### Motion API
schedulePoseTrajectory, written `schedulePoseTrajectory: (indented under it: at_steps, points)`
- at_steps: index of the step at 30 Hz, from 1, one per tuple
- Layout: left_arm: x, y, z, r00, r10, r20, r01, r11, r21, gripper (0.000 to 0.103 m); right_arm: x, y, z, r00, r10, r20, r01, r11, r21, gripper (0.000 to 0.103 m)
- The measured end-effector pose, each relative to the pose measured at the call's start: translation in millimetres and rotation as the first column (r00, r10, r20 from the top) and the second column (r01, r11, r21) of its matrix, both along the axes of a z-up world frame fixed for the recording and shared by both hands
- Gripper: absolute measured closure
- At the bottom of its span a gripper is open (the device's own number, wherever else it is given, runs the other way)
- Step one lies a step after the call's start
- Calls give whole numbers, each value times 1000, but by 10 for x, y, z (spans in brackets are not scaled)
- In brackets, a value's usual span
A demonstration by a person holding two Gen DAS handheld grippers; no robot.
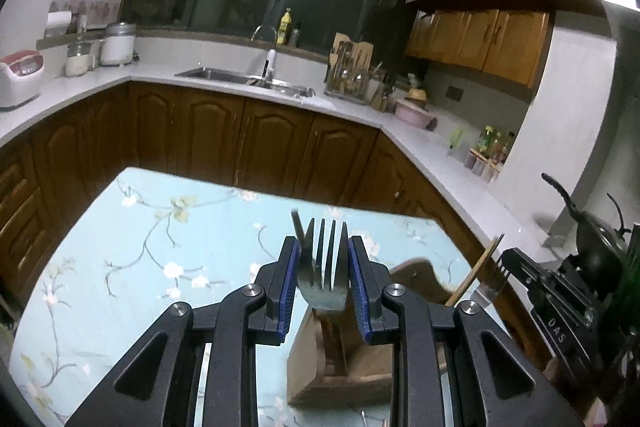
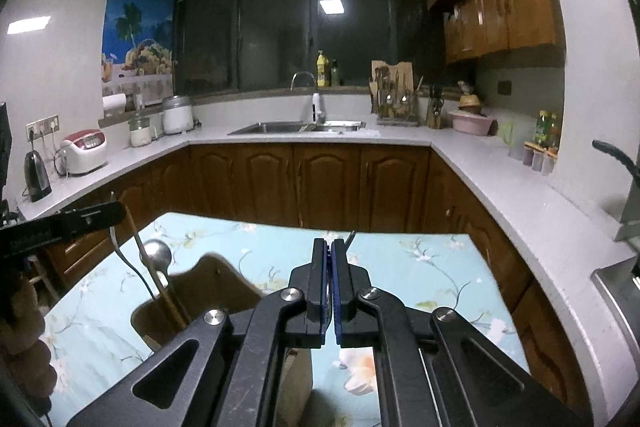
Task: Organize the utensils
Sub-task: 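Lower the fork into the holder and open the left tool while the right tool releases its chopstick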
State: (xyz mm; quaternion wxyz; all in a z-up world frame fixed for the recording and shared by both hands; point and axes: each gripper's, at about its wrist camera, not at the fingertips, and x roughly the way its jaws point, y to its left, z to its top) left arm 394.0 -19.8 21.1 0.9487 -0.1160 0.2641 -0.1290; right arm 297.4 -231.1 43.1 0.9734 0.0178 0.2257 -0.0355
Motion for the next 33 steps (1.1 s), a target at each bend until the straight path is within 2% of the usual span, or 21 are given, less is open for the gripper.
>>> schedulePoseTrajectory:
  at_steps: [10, 23, 33]
  points:
    - [86, -56, -72, 999, -6, -41, 6, 1000, 0, 80, 43, 40, -120, 999, 29, -41, -28, 999, 26, 101]
    - [165, -3, -99, 998, -38, -53, 38, 999, -1, 79, 75, 82, -115, 998, 37, -48, -36, 999, 27, 101]
    - [118, -62, -108, 999, -28, -45, 29, 999, 16, 79, 68, 165, -162, 998, 42, -48, -41, 999, 17, 101]
